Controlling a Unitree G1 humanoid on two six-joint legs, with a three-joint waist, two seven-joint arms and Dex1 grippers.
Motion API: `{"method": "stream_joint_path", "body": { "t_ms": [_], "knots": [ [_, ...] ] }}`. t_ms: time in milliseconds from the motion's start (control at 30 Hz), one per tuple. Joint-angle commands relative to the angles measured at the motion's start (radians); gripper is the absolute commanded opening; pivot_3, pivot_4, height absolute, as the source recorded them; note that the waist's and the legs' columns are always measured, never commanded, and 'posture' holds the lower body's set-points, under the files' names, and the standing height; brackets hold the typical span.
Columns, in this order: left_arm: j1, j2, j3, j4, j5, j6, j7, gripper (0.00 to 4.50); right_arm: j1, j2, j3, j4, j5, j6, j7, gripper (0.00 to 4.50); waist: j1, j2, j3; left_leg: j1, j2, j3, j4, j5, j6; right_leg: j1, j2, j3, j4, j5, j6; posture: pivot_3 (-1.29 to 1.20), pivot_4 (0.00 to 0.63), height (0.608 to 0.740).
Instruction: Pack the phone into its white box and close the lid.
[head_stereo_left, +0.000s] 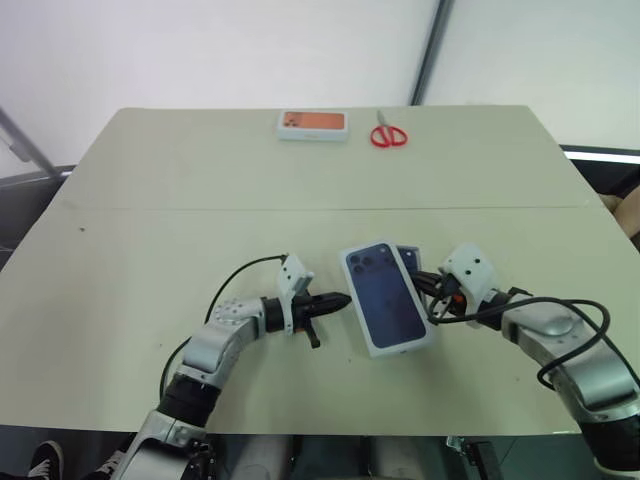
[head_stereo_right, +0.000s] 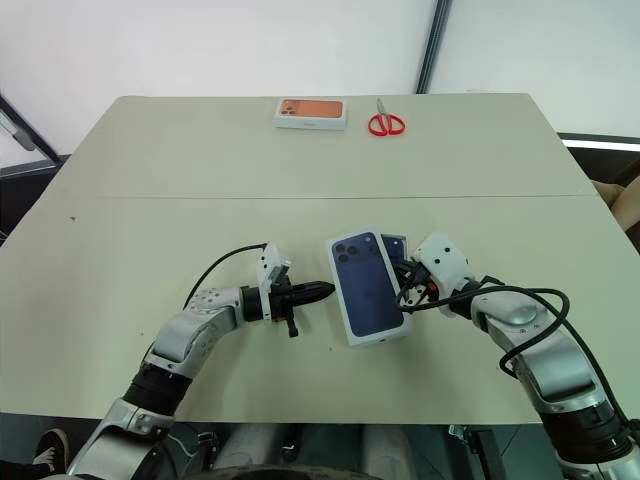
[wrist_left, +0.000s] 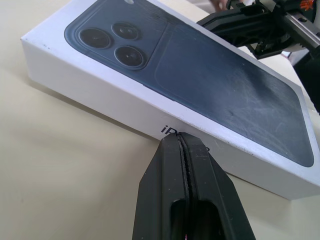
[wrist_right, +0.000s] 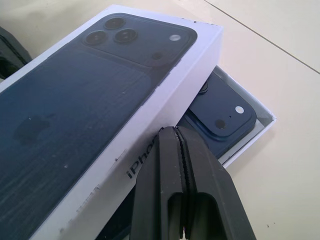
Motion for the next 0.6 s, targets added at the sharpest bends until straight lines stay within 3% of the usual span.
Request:
{"method": "stream_joint_path", "body": {
  "t_ms": [33, 600],
  "knots": [
    [-0.023, -0.028, 0.005, 0.005, -0.005, 0.006, 0.017, 0.02, -0.004, 0.011, -0.029, -0.045, -0.009, -0.005, 0.001, 0.04, -0.001, 0.0, 0.0, 0.0, 0.0, 0.0, 0.0, 0.0, 0.0, 0.0, 0.0, 0.0, 0.0, 0.0, 0.0, 0.0, 0.15, 0.74],
    [-0.155, -0.149, -0.002, 0.148, 0.058, -0.078, 0.026, 0.02, 0.013, 0.012, -0.08, -0.002, -0.073, -0.012, 0.011, 0.04, -0.001, 0.0, 0.0, 0.0, 0.0, -0.001, 0.001, 0.0, 0.0, 0.001, 0.0, -0.001, 0.0, 0.0, 0.0, 0.0, 0.15, 0.74]
  ]
}}
